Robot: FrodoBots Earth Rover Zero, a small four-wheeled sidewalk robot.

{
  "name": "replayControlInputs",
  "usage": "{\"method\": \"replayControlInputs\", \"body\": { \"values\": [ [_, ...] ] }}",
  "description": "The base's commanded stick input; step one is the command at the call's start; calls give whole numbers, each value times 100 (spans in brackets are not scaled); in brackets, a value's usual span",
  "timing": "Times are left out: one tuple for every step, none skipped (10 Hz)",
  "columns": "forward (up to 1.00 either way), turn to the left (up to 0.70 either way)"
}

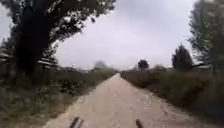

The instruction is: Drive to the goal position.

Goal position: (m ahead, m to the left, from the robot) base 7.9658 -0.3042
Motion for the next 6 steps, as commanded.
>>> {"method": "replayControlInputs", "body": {
  "values": [
    [85,0],
    [85,0],
    [85,0],
    [85,0],
    [85,0],
    [85,-3]
  ]
}}
